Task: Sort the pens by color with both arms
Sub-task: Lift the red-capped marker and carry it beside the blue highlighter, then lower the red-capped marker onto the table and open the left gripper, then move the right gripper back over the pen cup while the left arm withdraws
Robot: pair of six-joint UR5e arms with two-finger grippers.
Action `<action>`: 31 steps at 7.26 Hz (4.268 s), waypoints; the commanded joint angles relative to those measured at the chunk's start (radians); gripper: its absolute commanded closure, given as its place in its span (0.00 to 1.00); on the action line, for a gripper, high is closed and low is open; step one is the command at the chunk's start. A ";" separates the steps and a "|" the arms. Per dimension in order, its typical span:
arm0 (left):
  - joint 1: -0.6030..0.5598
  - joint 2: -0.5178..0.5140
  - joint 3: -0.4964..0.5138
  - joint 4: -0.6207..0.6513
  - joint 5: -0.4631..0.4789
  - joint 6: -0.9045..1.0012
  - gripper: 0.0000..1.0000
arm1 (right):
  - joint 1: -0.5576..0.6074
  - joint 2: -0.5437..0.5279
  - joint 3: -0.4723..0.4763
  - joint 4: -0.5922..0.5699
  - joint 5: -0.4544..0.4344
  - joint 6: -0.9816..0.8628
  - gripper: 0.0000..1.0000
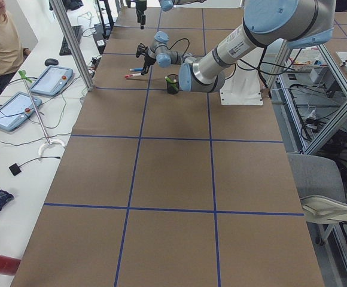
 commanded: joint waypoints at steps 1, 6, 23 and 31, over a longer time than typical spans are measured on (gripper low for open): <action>0.001 0.001 -0.012 0.003 0.001 0.001 0.01 | -0.002 0.001 0.000 0.001 0.000 0.000 0.01; -0.055 0.032 -0.390 0.416 -0.210 0.003 0.01 | 0.000 0.009 0.014 -0.001 0.003 0.011 0.01; -0.572 0.786 -1.271 0.931 -0.632 0.871 0.00 | -0.536 0.610 -0.374 -0.314 -0.092 0.551 0.12; -0.569 0.786 -1.271 0.931 -0.622 0.859 0.00 | -0.511 0.544 -0.342 -0.305 -0.086 0.466 0.49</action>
